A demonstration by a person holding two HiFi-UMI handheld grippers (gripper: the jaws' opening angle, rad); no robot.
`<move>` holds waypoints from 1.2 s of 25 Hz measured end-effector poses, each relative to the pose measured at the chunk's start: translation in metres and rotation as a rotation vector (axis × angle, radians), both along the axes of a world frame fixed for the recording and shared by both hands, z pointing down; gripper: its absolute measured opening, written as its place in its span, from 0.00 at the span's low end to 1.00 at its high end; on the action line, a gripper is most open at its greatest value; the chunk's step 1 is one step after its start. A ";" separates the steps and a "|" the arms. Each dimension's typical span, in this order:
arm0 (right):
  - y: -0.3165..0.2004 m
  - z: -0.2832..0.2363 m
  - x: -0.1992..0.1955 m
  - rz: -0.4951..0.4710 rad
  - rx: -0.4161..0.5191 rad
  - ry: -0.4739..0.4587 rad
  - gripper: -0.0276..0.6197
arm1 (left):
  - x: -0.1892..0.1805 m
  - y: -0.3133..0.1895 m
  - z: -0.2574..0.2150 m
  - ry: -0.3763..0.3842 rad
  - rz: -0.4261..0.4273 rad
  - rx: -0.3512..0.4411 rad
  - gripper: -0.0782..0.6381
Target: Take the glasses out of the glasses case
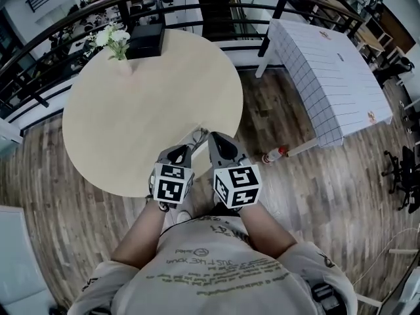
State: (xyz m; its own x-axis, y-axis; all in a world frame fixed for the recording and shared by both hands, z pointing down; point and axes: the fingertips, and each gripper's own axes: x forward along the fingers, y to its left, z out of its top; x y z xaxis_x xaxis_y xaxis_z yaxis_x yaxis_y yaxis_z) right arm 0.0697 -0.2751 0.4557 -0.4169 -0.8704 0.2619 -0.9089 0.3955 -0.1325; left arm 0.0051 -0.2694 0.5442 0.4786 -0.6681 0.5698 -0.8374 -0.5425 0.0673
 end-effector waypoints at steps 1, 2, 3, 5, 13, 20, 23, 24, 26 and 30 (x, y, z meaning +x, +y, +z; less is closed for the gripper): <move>-0.003 0.002 0.003 -0.006 -0.006 0.002 0.07 | 0.003 -0.002 0.007 -0.013 0.009 -0.012 0.13; -0.006 0.005 0.005 -0.011 -0.012 0.003 0.07 | 0.006 -0.005 0.014 -0.026 0.016 -0.021 0.13; -0.009 0.007 0.007 -0.015 -0.019 0.003 0.07 | 0.008 -0.008 0.022 -0.040 0.021 -0.027 0.13; -0.012 0.013 0.013 -0.022 -0.031 0.004 0.07 | 0.013 -0.011 0.038 -0.081 0.035 -0.047 0.13; -0.028 0.028 0.049 -0.017 -0.063 -0.004 0.07 | 0.036 -0.027 0.093 -0.248 0.123 -0.114 0.13; -0.037 0.040 0.078 0.004 -0.096 -0.011 0.07 | 0.044 -0.046 0.125 -0.307 0.104 -0.175 0.22; -0.041 0.044 0.086 0.005 -0.108 -0.012 0.07 | 0.043 -0.051 0.138 -0.331 0.084 -0.208 0.22; -0.043 0.046 0.089 0.005 -0.112 -0.012 0.07 | 0.043 -0.052 0.142 -0.337 0.083 -0.219 0.22; -0.044 0.048 0.093 0.002 -0.120 -0.012 0.07 | 0.043 -0.054 0.148 -0.350 0.080 -0.235 0.22; -0.048 0.053 0.100 -0.008 -0.128 0.004 0.07 | 0.039 -0.058 0.160 -0.391 0.066 -0.256 0.22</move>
